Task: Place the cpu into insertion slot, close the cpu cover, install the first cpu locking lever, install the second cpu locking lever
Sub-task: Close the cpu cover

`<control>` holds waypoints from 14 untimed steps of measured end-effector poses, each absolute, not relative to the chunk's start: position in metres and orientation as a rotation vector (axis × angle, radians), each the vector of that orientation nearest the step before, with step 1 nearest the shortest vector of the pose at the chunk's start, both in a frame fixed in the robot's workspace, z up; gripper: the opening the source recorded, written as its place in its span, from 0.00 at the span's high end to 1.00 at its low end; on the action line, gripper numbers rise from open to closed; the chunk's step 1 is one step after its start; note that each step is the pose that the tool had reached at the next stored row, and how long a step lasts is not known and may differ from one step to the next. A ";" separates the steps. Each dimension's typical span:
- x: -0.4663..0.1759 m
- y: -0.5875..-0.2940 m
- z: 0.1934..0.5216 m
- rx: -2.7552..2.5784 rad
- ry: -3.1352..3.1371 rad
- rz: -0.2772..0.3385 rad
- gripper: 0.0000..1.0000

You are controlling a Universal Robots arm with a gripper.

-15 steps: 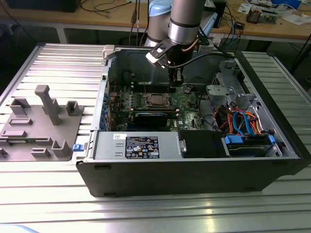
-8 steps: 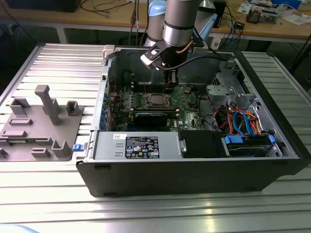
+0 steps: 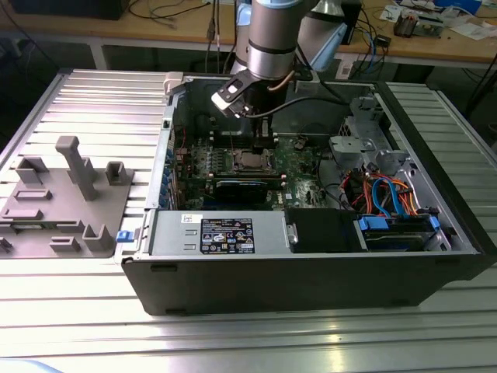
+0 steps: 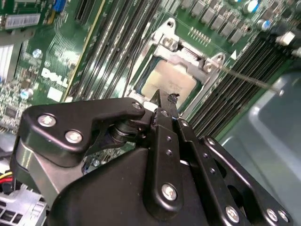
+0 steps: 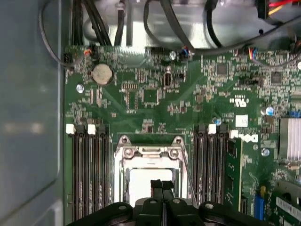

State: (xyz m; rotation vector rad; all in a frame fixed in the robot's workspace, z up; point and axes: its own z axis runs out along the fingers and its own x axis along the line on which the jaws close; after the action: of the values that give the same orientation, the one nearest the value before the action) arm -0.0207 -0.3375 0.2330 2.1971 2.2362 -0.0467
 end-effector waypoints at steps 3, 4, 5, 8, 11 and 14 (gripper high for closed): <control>-0.029 -0.338 0.231 2.199 2.239 -0.042 0.89; -0.031 -0.338 0.231 2.200 2.239 -0.041 0.89; -0.032 -0.338 0.230 2.200 2.240 -0.039 0.89; -0.039 -0.338 0.224 2.201 2.240 -0.039 0.89; -0.043 -0.338 0.219 2.201 2.240 -0.039 0.89; -0.047 -0.338 0.215 2.201 2.240 -0.039 0.89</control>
State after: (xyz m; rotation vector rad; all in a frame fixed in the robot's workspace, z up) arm -0.0469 -0.3381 0.2151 2.2006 2.2400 -0.0387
